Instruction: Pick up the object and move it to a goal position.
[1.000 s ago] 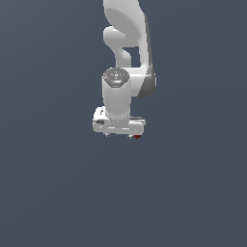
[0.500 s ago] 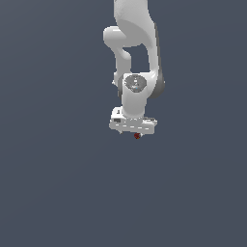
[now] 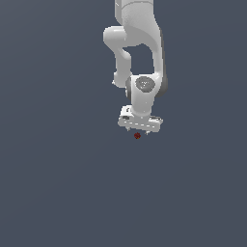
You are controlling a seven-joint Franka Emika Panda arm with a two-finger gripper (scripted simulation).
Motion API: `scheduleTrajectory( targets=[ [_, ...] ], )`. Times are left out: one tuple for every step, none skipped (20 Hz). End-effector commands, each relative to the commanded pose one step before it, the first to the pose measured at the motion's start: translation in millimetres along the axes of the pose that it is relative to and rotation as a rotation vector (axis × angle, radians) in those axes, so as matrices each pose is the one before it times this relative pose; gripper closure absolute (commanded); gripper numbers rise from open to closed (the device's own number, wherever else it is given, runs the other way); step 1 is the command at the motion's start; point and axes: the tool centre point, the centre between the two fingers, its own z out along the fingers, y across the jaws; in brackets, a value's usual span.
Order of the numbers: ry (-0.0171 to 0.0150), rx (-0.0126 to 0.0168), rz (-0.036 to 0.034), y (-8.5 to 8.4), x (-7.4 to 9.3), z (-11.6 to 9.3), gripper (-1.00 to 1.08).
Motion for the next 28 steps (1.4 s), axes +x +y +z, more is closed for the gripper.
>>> scheduleTrajectory(
  targets=[
    [0.00051,0.00022,0.00746,-2.21,-4.35,2.46,-0.92],
    [-0.00004,0.00001,0.00084,-0.41,-0.72,0.40,-0.92],
    [0.00000,0.00000,0.00000,-0.28,-0.30,0.12,-0.92],
    [-0.00067,-0.00014,-0.00268,0.51,1.08,-0.54,-0.92],
    [0.00000,0.00000,0.00000,-0.01,-0.02,0.30,-0.92],
    [0.00000,0.00000,0.00000,-0.02,-0.06,0.90,-0.92],
    [0.00000,0.00000,0.00000,-0.04,-0.09,1.50,-0.92],
    [0.00000,0.00000,0.00000,-0.05,-0.13,2.10,-0.92],
    [0.00000,0.00000,0.00000,-0.07,-0.17,2.69,-0.92],
    [0.00014,0.00002,0.00068,0.26,-0.09,3.19,-0.92],
    [0.00000,0.00000,0.00000,-0.09,-0.26,3.84,-0.92],
    [0.00010,0.00001,0.00048,0.14,-0.21,4.35,-0.92],
    [0.00000,0.00000,0.00000,-0.12,-0.32,4.94,-0.92],
    [0.00014,0.00002,0.00067,0.20,-0.20,5.21,-0.92],
    [0.00000,0.00000,0.00000,-0.14,-0.25,4.79,-0.92],
    [0.00014,0.00003,0.00067,0.20,-0.04,4.09,-0.92],
    [0.00000,0.00000,0.00000,-0.15,-0.08,3.54,-0.92],
    [0.00000,0.00000,0.00000,-0.15,0.00,2.94,-0.92],
    [0.00000,0.00000,0.00000,-0.14,0.06,2.35,-0.92],
    [0.00000,0.00000,0.00000,-0.13,0.10,1.79,-0.92],
    [0.00014,0.00007,0.00067,0.24,0.24,1.16,-0.92],
    [0.00000,0.00000,0.00000,-0.07,0.08,0.73,-0.92],
    [0.00000,0.00000,0.00000,-0.02,0.03,0.24,-0.92],
    [0.00000,0.00000,0.00000,0.00,0.00,0.00,1.08],
    [0.00000,0.00000,0.00000,0.00,0.00,0.00,1.08],
    [0.00000,0.00000,0.00000,0.00,0.00,0.00,1.08],
    [0.00000,0.00000,0.00000,0.00,0.00,0.00,1.08],
    [0.00000,0.00000,0.00000,0.00,0.00,0.00,1.08]
  ],
)
